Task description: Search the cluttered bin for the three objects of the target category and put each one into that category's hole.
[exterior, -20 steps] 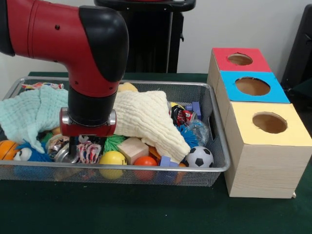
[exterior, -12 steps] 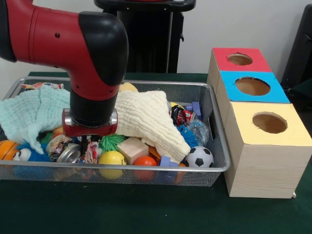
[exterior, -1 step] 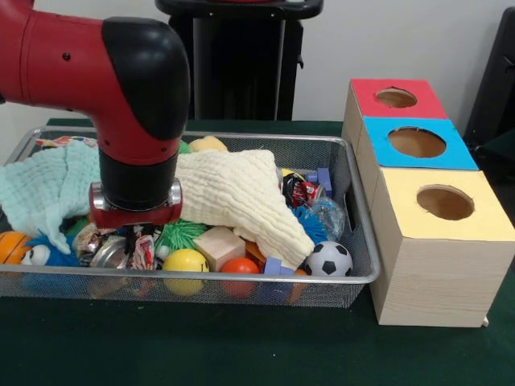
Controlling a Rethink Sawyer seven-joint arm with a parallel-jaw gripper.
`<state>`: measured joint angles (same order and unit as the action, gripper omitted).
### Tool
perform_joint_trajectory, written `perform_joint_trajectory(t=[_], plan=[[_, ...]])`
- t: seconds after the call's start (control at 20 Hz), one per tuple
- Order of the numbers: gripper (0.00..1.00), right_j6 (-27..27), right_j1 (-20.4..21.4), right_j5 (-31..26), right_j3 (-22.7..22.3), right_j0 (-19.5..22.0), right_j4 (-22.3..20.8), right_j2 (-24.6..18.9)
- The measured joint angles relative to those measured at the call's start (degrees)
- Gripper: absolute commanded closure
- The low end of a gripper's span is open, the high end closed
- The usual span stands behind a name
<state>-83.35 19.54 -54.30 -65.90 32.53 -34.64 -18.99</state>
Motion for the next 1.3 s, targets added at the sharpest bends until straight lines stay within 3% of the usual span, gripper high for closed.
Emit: perform_joint_trajectory(t=[0.3,0.95,1.3], plan=[[1.0,1.49,2.68,0.0,-3.58,4.15,1.56,-3.43],[1.0,4.11,10.72,-0.21,-13.0,13.55,9.7,-12.46],[1.0,4.11,12.91,-0.16,-20.89,17.28,15.27,-19.79]])
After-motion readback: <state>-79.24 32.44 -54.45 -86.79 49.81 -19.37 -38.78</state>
